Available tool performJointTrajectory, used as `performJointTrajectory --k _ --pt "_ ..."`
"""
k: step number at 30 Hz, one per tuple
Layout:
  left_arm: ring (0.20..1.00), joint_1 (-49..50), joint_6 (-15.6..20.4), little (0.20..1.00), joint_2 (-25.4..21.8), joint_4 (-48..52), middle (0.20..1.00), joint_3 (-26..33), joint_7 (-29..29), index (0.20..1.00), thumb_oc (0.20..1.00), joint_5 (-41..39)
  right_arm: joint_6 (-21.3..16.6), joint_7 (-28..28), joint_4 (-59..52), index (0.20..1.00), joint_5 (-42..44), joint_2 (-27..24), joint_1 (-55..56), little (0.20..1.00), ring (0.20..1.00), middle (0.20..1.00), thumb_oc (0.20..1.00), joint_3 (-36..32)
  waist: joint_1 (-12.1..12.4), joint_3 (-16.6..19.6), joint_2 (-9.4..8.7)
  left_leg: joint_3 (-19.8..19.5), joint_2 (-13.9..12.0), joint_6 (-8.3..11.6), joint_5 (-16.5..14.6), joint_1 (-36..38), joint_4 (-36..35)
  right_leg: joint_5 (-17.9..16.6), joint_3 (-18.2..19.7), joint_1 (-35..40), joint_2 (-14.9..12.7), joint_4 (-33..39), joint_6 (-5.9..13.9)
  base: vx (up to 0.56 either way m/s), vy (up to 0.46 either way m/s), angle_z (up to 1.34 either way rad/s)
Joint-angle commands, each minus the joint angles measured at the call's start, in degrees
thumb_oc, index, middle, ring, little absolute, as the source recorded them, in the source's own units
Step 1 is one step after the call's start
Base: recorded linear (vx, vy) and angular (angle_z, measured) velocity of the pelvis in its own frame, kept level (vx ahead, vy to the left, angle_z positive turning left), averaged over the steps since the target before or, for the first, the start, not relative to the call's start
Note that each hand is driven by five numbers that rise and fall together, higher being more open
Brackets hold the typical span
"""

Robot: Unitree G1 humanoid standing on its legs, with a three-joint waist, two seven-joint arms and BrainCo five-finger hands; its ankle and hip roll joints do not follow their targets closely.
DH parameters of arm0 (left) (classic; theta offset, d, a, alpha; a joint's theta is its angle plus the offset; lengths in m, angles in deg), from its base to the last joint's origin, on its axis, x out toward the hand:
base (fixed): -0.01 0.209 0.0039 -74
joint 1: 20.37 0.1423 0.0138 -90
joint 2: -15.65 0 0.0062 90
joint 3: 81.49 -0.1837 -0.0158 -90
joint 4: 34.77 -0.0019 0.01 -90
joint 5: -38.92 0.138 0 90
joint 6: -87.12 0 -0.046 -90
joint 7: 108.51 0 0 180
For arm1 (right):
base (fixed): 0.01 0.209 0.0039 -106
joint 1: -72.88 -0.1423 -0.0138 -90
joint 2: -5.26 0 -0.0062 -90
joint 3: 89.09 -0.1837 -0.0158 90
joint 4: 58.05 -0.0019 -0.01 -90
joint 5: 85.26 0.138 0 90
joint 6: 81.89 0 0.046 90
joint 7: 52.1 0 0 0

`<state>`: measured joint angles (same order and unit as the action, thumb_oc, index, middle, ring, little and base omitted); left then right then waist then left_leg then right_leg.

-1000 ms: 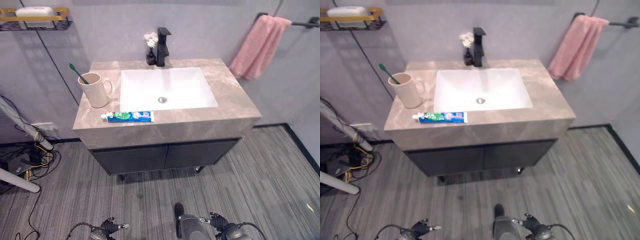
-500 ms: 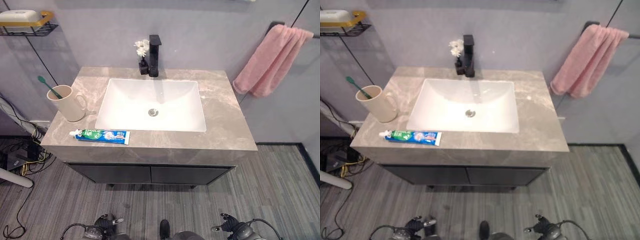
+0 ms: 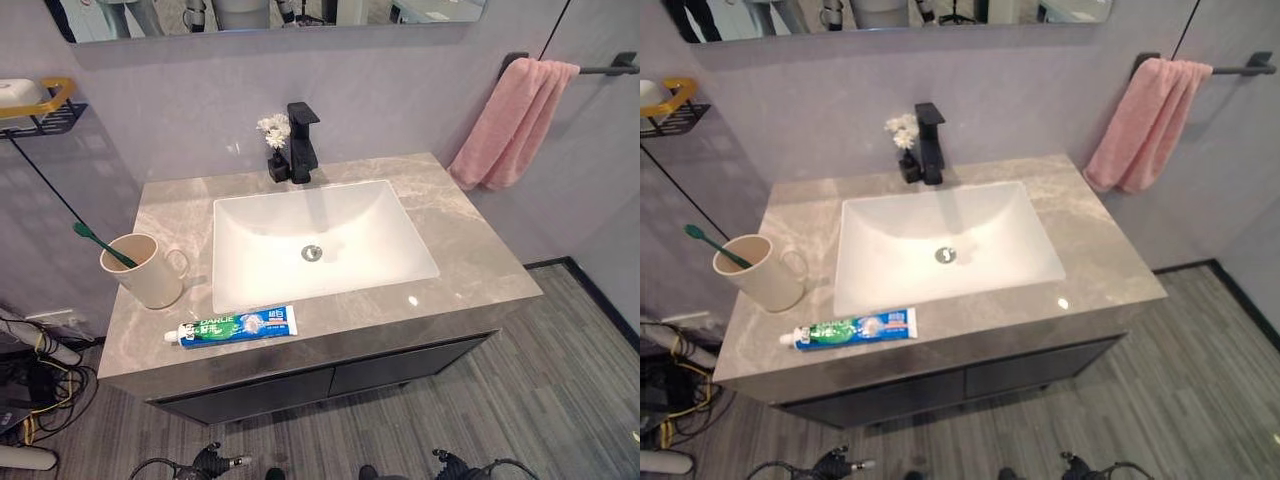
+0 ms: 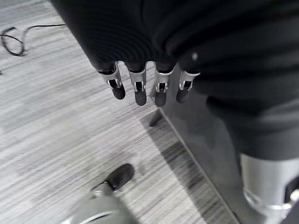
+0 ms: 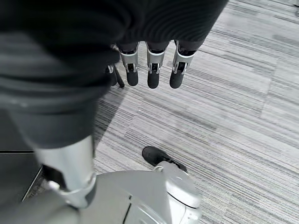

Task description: Put brush and paste in cup on sink, flatten towel.

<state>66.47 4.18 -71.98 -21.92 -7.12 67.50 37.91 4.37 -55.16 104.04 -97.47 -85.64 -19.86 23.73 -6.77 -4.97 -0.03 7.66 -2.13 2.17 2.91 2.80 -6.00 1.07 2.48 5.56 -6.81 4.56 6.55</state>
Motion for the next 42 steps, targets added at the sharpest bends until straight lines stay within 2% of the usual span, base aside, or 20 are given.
performJointTrajectory --k 1,5,6,8,9,10,11,14,15,16,17,20,21,22,23,26,28,30,35,42 --pt "1.000 -2.40 2.25 1.000 -0.18 1.80 1.000 -3.30 -0.62 1.000 1.000 2.97 -1.13 -1.00 1.34 1.000 -0.45 -1.10 -2.63 1.000 1.000 1.000 1.000 1.33 2.02 0.51 -0.98 -0.35 -4.63 2.16 -1.82 0.21 1.00 -6.19 -0.49 -3.81 -4.41 -0.81 3.28 0.00 0.010 -0.04" --pt "1.000 -1.60 2.76 1.000 -0.64 5.34 1.000 -5.67 0.92 1.000 1.000 3.07 -0.99 -0.23 2.88 1.000 0.94 -1.59 -2.91 1.000 1.000 1.000 1.000 0.32 2.48 0.51 -0.79 -1.26 -4.80 2.23 -1.60 0.07 1.00 -6.07 -1.47 -3.37 -4.44 -0.81 3.28 0.00 -0.001 0.02" --pt "1.000 -0.49 3.19 1.000 -2.05 11.57 1.000 -9.17 2.72 1.000 1.000 4.54 -0.53 0.70 3.94 1.000 0.86 -2.15 -3.23 1.000 1.000 1.000 1.000 0.35 2.91 0.45 -0.44 -2.14 -4.89 2.33 -1.42 -0.18 1.00 -5.83 -2.46 -2.95 -4.40 -0.82 3.29 -0.01 -0.005 0.15" --pt "1.000 0.48 3.28 1.000 -3.08 14.93 1.000 -10.63 3.66 1.000 1.000 5.66 -0.55 0.92 4.29 1.000 0.47 -2.46 -3.37 1.000 1.000 1.000 1.000 0.32 3.16 0.37 -0.22 -2.62 -4.95 2.40 -1.29 -0.41 1.00 -5.81 -2.99 -2.78 -4.41 -0.79 3.28 -0.02 -0.008 0.22" --pt "1.000 3.08 3.31 1.000 -6.63 24.62 1.000 -12.85 5.84 1.000 1.000 7.51 -0.53 1.30 4.37 1.000 -0.40 -3.36 -3.67 1.000 1.000 1.000 1.000 0.34 3.78 0.33 0.12 -3.64 -4.98 2.50 -1.07 -1.07 1.00 -5.80 -3.94 -2.61 -4.48 -0.52 3.37 -0.03 -0.011 0.23" --pt "1.000 3.11 3.30 1.000 -6.65 24.65 1.000 -12.84 5.85 1.000 1.000 7.50 -0.53 1.30 4.36 1.000 -0.40 -3.35 -3.66 1.000 1.000 1.000 1.000 0.35 3.75 0.31 0.10 -3.67 -4.97 2.50 -1.09 -1.02 1.00 -5.78 -3.98 -2.53 -4.49 -0.49 3.38 -0.08 -0.021 0.27" --pt "1.000 6.63 3.72 1.000 -11.84 34.61 1.000 -13.06 8.76 1.000 1.000 8.76 -0.94 1.57 3.58 1.000 -0.98 -4.61 -3.95 1.000 1.000 1.000 1.000 -0.14 4.50 0.21 0.49 -4.46 -5.01 2.63 -0.28 -1.91 1.00 -6.31 -4.87 -2.67 -4.63 -0.02 3.47 -0.06 -0.015 0.21" --pt "1.000 11.61 4.23 1.000 -20.14 48.95 1.000 -11.41 12.77 1.000 1.000 10.26 -1.21 1.92 3.22 1.000 -1.72 -5.65 -4.50 1.000 1.000 1.000 1.000 -0.90 5.61 0.52 0.88 -5.32 -5.03 2.90 0.00 -2.65 1.00 -6.33 -6.26 -2.44 -4.86 0.44 3.75 -0.04 -0.023 0.31" --pt "1.000 13.45 5.05 1.000 -26.16 59.86 1.000 -9.46 15.36 1.000 1.000 10.43 -1.36 2.00 3.01 1.000 -1.99 -6.29 -5.13 1.000 1.000 1.000 1.000 -1.41 6.59 0.66 1.20 -5.77 -5.15 3.11 0.39 -3.16 1.00 -6.44 -6.68 -2.59 -4.76 0.44 3.74 -0.02 -0.029 0.19" --pt "1.000 15.20 5.10 1.000 -28.96 64.79 1.000 -7.41 16.61 1.000 1.000 9.00 -1.45 2.03 2.76 1.000 -1.95 -6.28 -5.31 1.000 1.000 1.000 1.000 -1.55 6.85 0.77 1.18 -5.96 -5.21 3.23 0.19 -3.11 1.00 -6.11 -6.86 -2.36 -4.74 0.44 3.76 -0.01 -0.024 0.12" --pt "1.000 15.61 4.84 1.000 -29.26 65.33 1.000 -7.03 16.84 1.000 1.000 8.85 -1.44 2.04 2.76 1.000 -1.95 -6.14 -5.31 1.000 1.000 1.000 1.000 -1.45 6.74 0.80 1.05 -5.97 -5.22 3.24 0.20 -3.10 1.00 -6.10 -6.87 -2.35 -4.74 0.44 3.76 0.01 -0.013 0.20" --pt "1.000 19.24 4.90 1.000 -36.68 79.59 1.000 -0.60 20.03 1.000 1.000 1.95 -1.25 2.78 2.67 1.000 -1.52 -6.29 -5.82 1.000 1.000 1.000 1.000 -1.60 7.43 1.05 1.09 -6.43 -5.45 3.54 0.49 -3.50 1.00 -6.08 -7.23 -2.27 -4.64 0.44 3.71 -0.01 -0.018 0.16" --pt "1.000 19.38 4.85 1.000 -36.72 79.69 1.000 -0.47 20.07 1.000 1.000 1.93 -1.25 2.78 2.68 1.000 -1.52 -6.24 -5.84 1.000 1.000 1.000 1.000 -1.56 7.37 1.07 1.06 -6.43 -5.44 3.54 0.50 -3.51 1.00 -6.07 -7.23 -2.27 -4.64 0.44 3.71 -0.01 -0.011 0.16" --pt "1.000 20.25 4.67 1.000 -39.08 82.96 1.000 1.39 21.21 1.000 1.000 -0.66 -1.15 3.39 2.77 1.000 -1.33 -6.13 -6.08 1.000 1.000 1.000 1.000 -1.34 7.61 1.14 1.09 -6.55 -5.46 3.62 0.53 -3.63 1.00 -6.05 -7.33 -2.26 -4.62 0.44 3.70 0.00 -0.023 0.13" --pt "1.000 21.53 4.24 1.000 -44.89 93.13 1.000 6.07 23.46 1.000 1.000 -6.80 -0.94 4.22 3.25 1.000 -1.44 -5.88 -6.05 1.000 1.000 1.000 1.000 -1.14 8.17 1.37 1.32 -6.95 -5.58 3.81 0.61 -3.77 1.00 -6.06 -7.56 -2.13 -4.51 0.44 3.67 0.00 -0.029 0.12" --pt "1.000 24.70 3.70 1.000 -49.12 98.80 1.000 11.79 24.66 1.000 1.000 -12.69 -0.82 4.90 3.87 1.000 -1.42 -5.00 -5.87 1.000 1.000 1.000 1.000 -0.65 8.29 1.52 1.30 -7.17 -5.69 4.02 0.75 -3.73 1.00 -6.02 -7.86 -1.88 -4.39 0.44 3.63 0.01 -0.017 0.12" --pt "1.000 27.08 3.99 1.000 -55.32 106.39 1.000 18.69 25.67 1.000 1.000 -21.86 -1.02 5.57 3.95 1.000 -1.27 -4.36 -4.90 1.000 1.000 1.000 1.000 0.32 8.55 1.99 1.32 -7.47 -5.80 4.37 0.42 -3.52 1.00 -5.70 -8.20 -1.48 -4.21 0.44 3.64 0.01 -0.031 0.14" --pt "1.000 26.95 4.94 1.000 -57.68 110.63 1.000 21.81 25.48 1.000 1.000 -25.31 -1.18 5.73 4.23 1.000 -1.33 -4.04 -3.85 1.000 1.000 1.000 1.000 0.56 8.69 2.18 1.31 -7.61 -5.91 4.51 0.50 -3.54 1.00 -5.79 -8.41 -1.45 -4.24 0.44 3.66 0.01 -0.025 0.08" --pt "1.000 24.22 8.04 1.000 -57.88 110.22 1.000 25.02 21.23 1.000 1.000 -28.10 -1.66 5.96 3.62 1.000 -1.01 -3.62 -1.41 1.000 1.000 1.000 1.000 1.52 8.36 2.40 1.13 -7.58 -5.95 4.80 0.60 -3.48 1.00 -5.77 -8.58 -1.51 -4.28 0.44 3.65 0.00 0.000 0.00" --pt "1.000 19.49 10.16 1.000 -54.31 99.91 1.000 24.62 12.97 1.000 1.000 -14.55 -1.24 5.36 2.02 1.000 0.75 -3.52 0.01 1.000 1.000 1.000 1.000 0.33 7.42 1.65 1.06 -5.69 -5.67 4.60 -0.19 -2.75 1.00 -6.12 -7.00 -2.41 -4.85 0.44 4.07 0.00 0.016 -0.04"
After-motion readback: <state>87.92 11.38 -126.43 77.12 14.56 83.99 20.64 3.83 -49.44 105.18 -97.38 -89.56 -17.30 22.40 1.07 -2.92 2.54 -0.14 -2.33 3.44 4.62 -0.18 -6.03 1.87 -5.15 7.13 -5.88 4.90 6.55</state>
